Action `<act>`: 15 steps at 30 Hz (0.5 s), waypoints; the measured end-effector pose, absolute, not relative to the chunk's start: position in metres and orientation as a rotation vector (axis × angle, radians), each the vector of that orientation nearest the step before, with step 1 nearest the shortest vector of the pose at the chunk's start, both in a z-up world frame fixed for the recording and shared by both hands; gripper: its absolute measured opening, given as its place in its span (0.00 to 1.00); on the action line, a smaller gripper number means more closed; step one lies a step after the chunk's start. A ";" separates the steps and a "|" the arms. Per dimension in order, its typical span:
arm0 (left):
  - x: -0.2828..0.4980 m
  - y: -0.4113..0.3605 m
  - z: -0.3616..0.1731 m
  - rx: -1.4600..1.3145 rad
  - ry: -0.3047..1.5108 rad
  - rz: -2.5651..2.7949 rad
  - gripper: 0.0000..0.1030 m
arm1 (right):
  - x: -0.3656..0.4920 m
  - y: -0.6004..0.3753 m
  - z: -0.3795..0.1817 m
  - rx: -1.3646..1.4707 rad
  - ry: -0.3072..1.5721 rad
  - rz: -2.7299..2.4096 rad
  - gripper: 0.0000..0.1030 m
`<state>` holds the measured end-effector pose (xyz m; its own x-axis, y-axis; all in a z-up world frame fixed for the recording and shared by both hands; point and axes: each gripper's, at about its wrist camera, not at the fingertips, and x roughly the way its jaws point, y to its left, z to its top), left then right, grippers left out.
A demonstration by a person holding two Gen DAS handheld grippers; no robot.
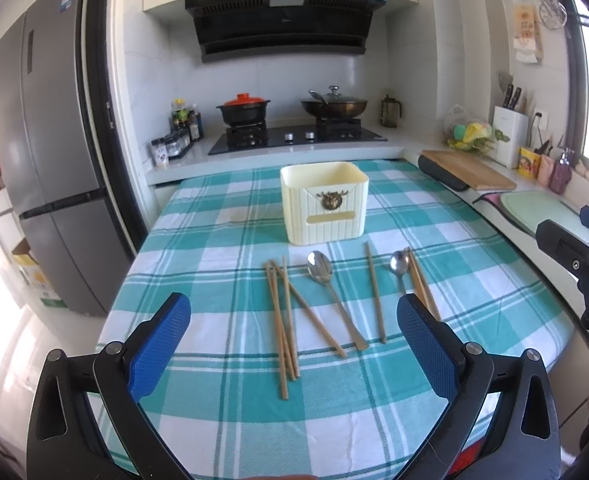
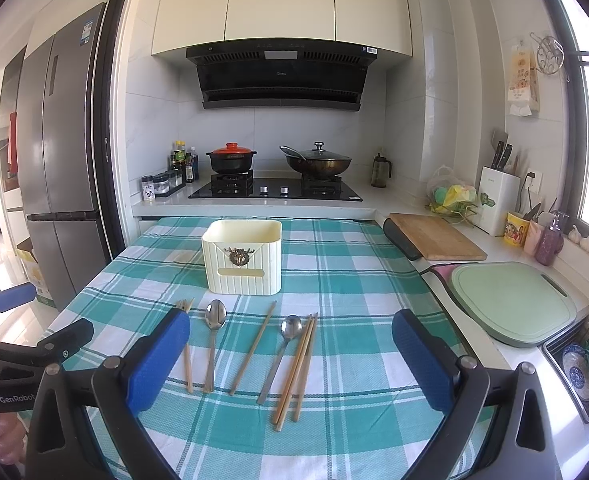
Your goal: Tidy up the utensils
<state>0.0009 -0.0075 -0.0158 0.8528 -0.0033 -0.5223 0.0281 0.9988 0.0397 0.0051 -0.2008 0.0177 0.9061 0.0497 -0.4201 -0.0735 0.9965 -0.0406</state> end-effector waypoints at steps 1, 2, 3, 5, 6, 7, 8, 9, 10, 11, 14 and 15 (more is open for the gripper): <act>0.001 -0.007 -0.017 0.046 0.552 -0.017 1.00 | 0.005 -0.200 0.017 -0.056 0.433 0.064 1.00; 0.002 -0.007 -0.018 0.046 0.554 -0.017 1.00 | 0.006 -0.200 0.016 -0.056 0.435 0.065 1.00; 0.002 -0.007 -0.019 0.046 0.556 -0.016 1.00 | 0.006 -0.199 0.015 -0.055 0.437 0.066 1.00; 0.002 -0.007 -0.020 0.047 0.559 -0.016 1.00 | 0.007 -0.198 0.013 -0.054 0.440 0.068 1.00; 0.002 -0.007 -0.020 0.048 0.559 -0.016 1.00 | 0.007 -0.198 0.013 -0.053 0.441 0.068 1.00; 0.003 -0.008 -0.019 0.049 0.560 -0.015 1.00 | 0.007 -0.197 0.012 -0.054 0.442 0.069 1.00; 0.003 -0.008 -0.019 0.049 0.559 -0.015 1.00 | 0.008 -0.198 0.012 -0.053 0.443 0.069 1.00; 0.003 -0.008 -0.018 0.049 0.561 -0.017 1.00 | 0.008 -0.198 0.012 -0.052 0.442 0.068 1.00; 0.003 -0.007 -0.019 0.048 0.562 -0.018 1.00 | 0.008 -0.198 0.011 -0.052 0.441 0.068 1.00; 0.003 -0.008 -0.018 0.049 0.562 -0.016 1.00 | 0.008 -0.198 0.012 -0.050 0.441 0.068 1.00; 0.004 -0.007 -0.018 0.052 0.564 -0.011 1.00 | 0.008 -0.201 0.013 -0.043 0.434 0.065 1.00; 0.004 -0.006 -0.018 0.052 0.564 -0.008 1.00 | 0.007 -0.202 0.014 -0.040 0.431 0.063 1.00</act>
<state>0.0041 -0.0060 -0.0179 0.8450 0.0066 -0.5347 0.0221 0.9986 0.0471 0.0066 -0.2024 0.0135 0.9065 0.0529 -0.4188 -0.0700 0.9972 -0.0255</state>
